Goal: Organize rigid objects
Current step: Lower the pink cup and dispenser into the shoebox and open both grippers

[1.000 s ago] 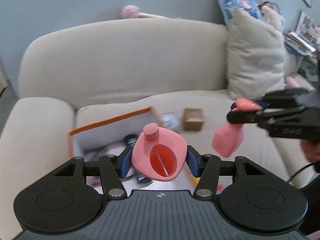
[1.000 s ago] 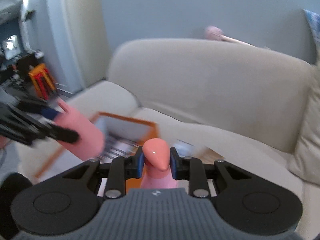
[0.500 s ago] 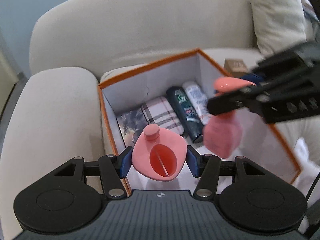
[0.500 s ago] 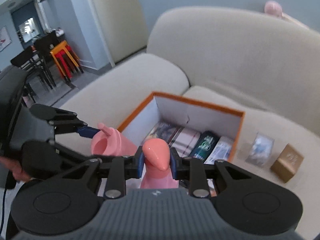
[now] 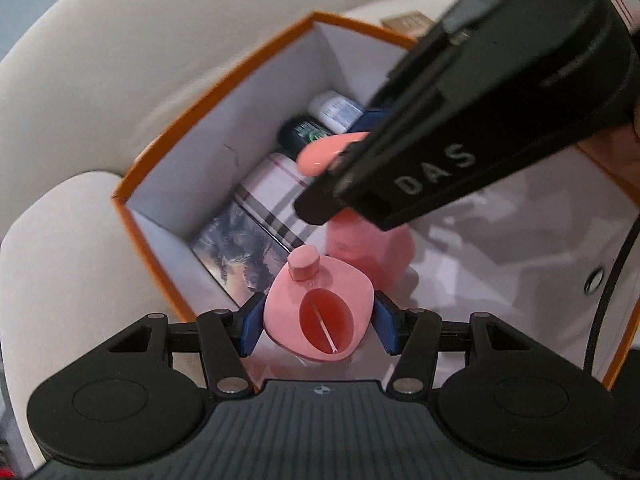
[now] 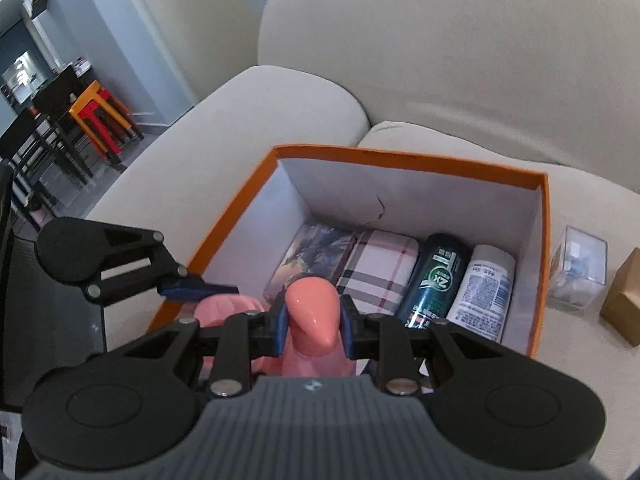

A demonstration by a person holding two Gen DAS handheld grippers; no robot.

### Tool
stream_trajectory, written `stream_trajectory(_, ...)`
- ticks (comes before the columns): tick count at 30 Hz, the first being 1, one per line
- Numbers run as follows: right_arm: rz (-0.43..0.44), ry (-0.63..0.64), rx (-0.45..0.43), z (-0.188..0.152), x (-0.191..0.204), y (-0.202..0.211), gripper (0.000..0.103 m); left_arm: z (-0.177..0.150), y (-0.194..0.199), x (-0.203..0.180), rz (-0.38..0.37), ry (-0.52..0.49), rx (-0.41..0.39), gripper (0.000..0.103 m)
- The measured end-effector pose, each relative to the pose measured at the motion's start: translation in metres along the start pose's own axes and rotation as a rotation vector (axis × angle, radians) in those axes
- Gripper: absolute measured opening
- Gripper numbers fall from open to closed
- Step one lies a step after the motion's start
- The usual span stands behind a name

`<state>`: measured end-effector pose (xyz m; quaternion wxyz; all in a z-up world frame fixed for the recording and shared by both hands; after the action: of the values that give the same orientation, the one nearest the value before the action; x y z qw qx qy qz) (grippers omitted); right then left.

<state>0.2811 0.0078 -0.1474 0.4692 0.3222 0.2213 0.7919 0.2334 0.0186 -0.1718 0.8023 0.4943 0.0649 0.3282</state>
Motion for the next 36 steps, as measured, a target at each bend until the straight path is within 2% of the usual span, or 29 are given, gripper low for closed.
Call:
stream_trajectory(3,-0.005,-0.025,-0.006,-0.002,-0.002,-0.006,0.027,-0.006,-0.005,-0.001,-0.009,-0.030,0.030,0.064)
stream_trajectory(6,-0.032,-0.042,-0.019,-0.002,-0.007,-0.010,0.027,-0.006,-0.006,-0.003,-0.022,-0.042,0.018,0.065)
stream_trajectory(13,-0.039,-0.066,-0.012,-0.008,-0.010,-0.018,0.027,-0.008,-0.005,-0.007,0.010,-0.066,0.011,0.069)
stream_trajectory(19,-0.027,-0.068,-0.009,-0.010,-0.008,-0.015,0.030,-0.008,0.012,-0.003,0.067,-0.072,-0.027,0.075)
stream_trajectory(23,0.012,-0.069,-0.013,-0.006,-0.002,-0.011,0.032,-0.010,0.025,-0.004,0.062,-0.050,-0.043,0.075)
stream_trajectory(27,0.035,-0.054,0.002,-0.002,0.007,-0.004,0.035,-0.009,0.052,-0.002,0.074,-0.016,-0.080,0.075)
stream_trajectory(29,0.045,-0.041,-0.001,0.001,0.009,0.003,0.039,-0.006,0.068,0.002,0.077,0.022,-0.103,0.075)
stream_trajectory(31,0.053,-0.014,-0.006,0.003,0.011,0.012,0.045,-0.008,0.085,0.005,0.077,0.082,-0.129,0.075)
stream_trajectory(36,0.078,0.069,0.028,-0.004,0.011,0.037,0.046,-0.014,0.117,0.019,0.074,0.222,-0.178,0.075)
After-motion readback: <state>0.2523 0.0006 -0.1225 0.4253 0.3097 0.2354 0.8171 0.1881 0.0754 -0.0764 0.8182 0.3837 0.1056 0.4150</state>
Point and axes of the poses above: each gripper's, at about its wrist camera, not at the fingertips, and y roughly against the way its jaws point, x to its left, z to its top, the point moved 10 cm from there along -y, roughly the way its jaws point, and after that the axes turned 10 degrees about -x, right-handed, at the moved point
